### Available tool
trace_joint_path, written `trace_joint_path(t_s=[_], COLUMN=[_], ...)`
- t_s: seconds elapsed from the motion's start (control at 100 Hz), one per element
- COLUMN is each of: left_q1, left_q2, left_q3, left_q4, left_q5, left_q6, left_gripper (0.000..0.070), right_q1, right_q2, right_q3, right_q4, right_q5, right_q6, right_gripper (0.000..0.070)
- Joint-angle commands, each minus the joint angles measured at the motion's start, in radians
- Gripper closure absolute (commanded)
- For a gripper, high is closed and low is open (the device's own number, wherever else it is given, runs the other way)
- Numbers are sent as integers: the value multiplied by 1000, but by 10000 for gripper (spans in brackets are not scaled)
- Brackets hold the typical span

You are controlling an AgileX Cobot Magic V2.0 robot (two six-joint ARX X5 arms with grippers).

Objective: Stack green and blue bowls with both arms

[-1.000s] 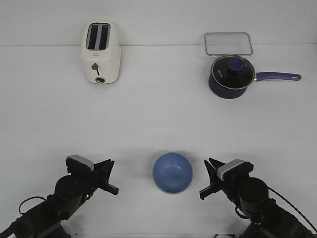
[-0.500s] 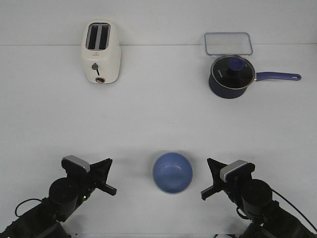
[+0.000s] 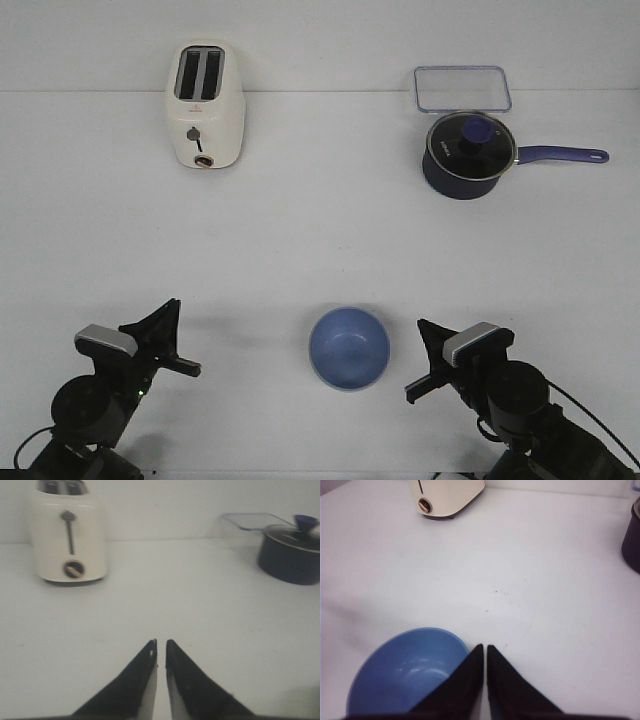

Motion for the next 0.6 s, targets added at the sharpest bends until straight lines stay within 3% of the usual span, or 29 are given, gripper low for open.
trace_joint_path(t_s=[0.0, 0.12, 0.24, 0.59], left_q1=[137, 326, 428, 472], left_q2=[-62, -185, -253, -325], left_q3=[-113, -262, -343, -372], left_q4=[66, 117, 126, 79], left_q5=[59, 126, 141, 141], left_q6=[67, 71, 71, 70], left_gripper=[687, 687, 687, 686], right_q1=[8, 8, 8, 8], right_q2=[3, 3, 3, 3], right_q3=[6, 6, 6, 6], right_q4=[11, 11, 11, 15], right_q5=[0, 0, 0, 0], right_q6=[13, 13, 13, 13], right_gripper=[687, 687, 687, 687])
